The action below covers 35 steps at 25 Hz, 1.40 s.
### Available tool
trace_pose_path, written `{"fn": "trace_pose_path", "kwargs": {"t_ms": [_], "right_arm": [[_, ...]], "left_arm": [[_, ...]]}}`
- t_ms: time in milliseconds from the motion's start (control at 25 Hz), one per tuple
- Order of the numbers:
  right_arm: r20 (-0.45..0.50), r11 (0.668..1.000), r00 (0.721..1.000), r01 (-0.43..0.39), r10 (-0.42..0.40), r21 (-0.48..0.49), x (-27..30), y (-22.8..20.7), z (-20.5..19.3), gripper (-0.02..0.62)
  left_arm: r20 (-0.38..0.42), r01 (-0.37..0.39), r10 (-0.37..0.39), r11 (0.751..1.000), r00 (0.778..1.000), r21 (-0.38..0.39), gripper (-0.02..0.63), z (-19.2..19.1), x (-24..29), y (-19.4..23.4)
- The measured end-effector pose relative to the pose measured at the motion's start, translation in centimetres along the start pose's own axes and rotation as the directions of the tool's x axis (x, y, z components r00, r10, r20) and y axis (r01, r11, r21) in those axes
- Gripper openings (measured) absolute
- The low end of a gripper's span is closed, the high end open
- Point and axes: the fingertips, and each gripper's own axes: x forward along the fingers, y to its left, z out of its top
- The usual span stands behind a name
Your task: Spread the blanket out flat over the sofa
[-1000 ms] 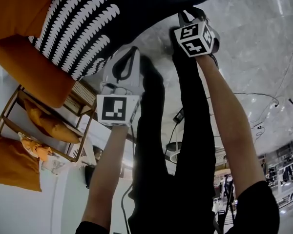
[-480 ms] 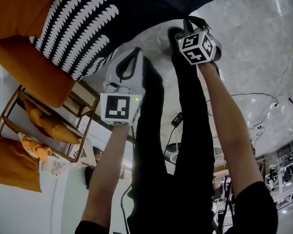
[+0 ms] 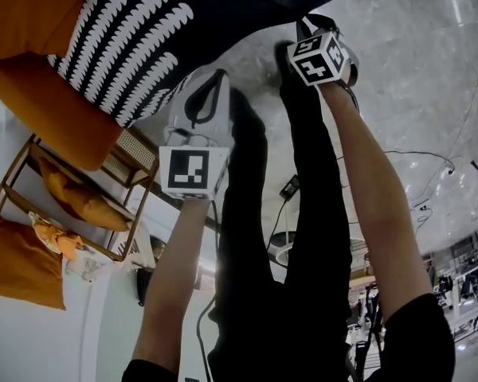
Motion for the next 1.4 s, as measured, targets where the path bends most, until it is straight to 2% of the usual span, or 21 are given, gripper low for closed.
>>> {"fn": "trace_pose_path", "kwargs": {"t_ms": [120, 200, 520, 800, 1000, 1240, 1400], "right_arm": [[0.009, 0.998, 1.0, 0.003, -0.004, 0.062, -0.4, -1.0, -0.8, 0.12], [0.002, 0.996, 1.0, 0.001, -0.002, 0.086, -0.9, -1.7, -1.3, 0.129], [0.012, 0.999, 1.0, 0.022, -0.022, 0.023, -6.8, -3.6, -0.7, 0.127], [0.132, 1.0, 0.991, 0.001, 0.001, -0.015, -15.5, -4.2, 3.3, 0.127], [0.264, 0.997, 0.962, -0.074, 0.064, 0.03, -23.1, -4.1, 7.0, 0.123], [0.376, 0.993, 0.926, -0.077, 0.038, 0.089, -33.8, -4.2, 11.5, 0.112], [0.454, 0.995, 0.891, -0.057, 0.014, 0.081, -40.1, -4.4, 15.0, 0.096]], "left_arm": [[-0.011, -0.01, 0.01, 1.0, 1.0, -0.004, 0.009, 0.0, 0.1, -0.3], [-0.008, -0.016, 0.016, 1.0, 1.0, -0.007, 0.009, 0.3, 0.2, -0.5], [-0.022, -0.029, 0.029, 1.0, 0.999, -0.004, 0.009, 1.8, -1.3, -2.0], [0.007, -0.071, 0.071, 0.997, 0.997, -0.034, 0.009, 4.7, -4.0, -3.0], [0.055, -0.092, 0.095, 0.994, 0.994, -0.056, 0.009, 9.1, -6.5, -4.2], [0.086, -0.117, 0.125, 0.989, 0.988, -0.095, 0.009, 13.0, -11.1, -5.7], [0.15, -0.099, 0.119, 0.986, 0.982, -0.131, 0.009, 16.3, -14.0, -6.5]]}}
